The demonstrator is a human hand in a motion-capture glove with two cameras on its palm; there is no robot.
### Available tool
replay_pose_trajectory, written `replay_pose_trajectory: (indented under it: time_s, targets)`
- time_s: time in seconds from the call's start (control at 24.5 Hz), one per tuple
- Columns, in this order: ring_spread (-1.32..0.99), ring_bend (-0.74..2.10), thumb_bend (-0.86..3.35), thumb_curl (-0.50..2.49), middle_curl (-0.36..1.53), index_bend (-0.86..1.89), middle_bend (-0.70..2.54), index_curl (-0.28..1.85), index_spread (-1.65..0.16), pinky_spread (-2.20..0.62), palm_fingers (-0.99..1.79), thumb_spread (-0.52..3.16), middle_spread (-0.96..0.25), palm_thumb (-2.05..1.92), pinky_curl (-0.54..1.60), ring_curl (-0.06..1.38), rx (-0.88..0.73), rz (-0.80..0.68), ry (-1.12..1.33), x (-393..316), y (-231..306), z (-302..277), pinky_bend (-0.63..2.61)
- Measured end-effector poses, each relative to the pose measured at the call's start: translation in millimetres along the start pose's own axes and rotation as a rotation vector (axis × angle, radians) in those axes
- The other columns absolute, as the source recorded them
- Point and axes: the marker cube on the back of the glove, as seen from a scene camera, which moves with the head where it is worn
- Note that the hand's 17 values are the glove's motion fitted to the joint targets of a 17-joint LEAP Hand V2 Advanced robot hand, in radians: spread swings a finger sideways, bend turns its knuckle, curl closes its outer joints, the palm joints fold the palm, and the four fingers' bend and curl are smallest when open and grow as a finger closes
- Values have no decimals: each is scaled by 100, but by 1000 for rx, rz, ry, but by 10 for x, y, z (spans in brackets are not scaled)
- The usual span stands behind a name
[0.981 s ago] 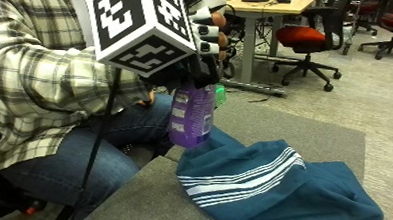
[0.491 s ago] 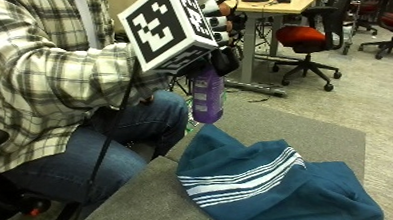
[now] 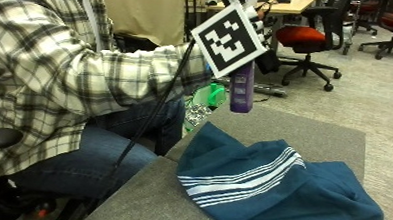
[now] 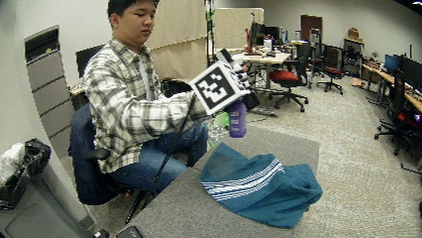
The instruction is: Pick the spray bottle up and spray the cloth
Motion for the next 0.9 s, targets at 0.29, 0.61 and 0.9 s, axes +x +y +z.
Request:
replay_pose_trajectory:
  time_s: [0.29, 0.61, 0.9]
  targets:
    - [-22, 58, -3, 82, 54, 15, 49, 52, -29, -15, 121, 18, -17, 110, 37, 48, 43, 34, 25, 635, -229, 320, 52]
    - [-22, 58, -3, 82, 54, 15, 49, 52, -30, -15, 121, 18, -16, 110, 37, 48, -46, 65, -33, 1199, -190, 709, 52]
    - [-21, 58, -3, 82, 54, 15, 49, 52, -30, -14, 119, 19, -16, 110, 38, 48, -99, 59, -76, 1394, -143, 963, 52]
